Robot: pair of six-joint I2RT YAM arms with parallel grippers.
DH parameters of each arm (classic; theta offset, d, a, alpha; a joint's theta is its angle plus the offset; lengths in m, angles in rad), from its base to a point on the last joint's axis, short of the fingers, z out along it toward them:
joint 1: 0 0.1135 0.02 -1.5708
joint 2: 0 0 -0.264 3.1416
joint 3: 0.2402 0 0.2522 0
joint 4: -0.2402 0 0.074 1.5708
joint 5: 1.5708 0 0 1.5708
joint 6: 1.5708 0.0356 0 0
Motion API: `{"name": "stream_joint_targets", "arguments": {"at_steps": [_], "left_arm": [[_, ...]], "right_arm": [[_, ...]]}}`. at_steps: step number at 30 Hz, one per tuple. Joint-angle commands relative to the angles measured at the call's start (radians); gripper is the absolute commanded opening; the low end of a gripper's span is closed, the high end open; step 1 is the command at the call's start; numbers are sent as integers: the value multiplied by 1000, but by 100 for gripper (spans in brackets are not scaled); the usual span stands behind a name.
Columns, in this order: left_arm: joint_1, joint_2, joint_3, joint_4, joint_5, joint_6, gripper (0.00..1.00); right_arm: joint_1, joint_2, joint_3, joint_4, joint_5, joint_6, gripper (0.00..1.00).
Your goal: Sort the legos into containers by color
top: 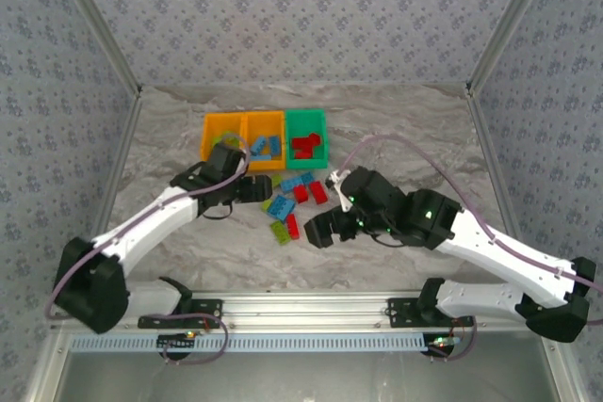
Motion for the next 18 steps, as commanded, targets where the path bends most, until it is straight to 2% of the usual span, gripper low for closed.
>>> {"name": "stream_joint_targets", "arguments": {"at_steps": [1, 7, 11, 18], "left_arm": [[-23, 81, 4, 90, -12, -70, 83], [-30, 214, -5, 148, 13, -67, 74], [-29, 247, -24, 175, -30, -56, 67], [-28, 292, -41, 204, -15, -51, 59]], "right_arm": [[5, -51, -32, -38, 90, 113, 100], [0, -48, -14, -54, 117, 111, 100], [-4, -23, -4, -61, 116, 106, 100], [-6, 12, 0, -65, 112, 106, 100]]}}
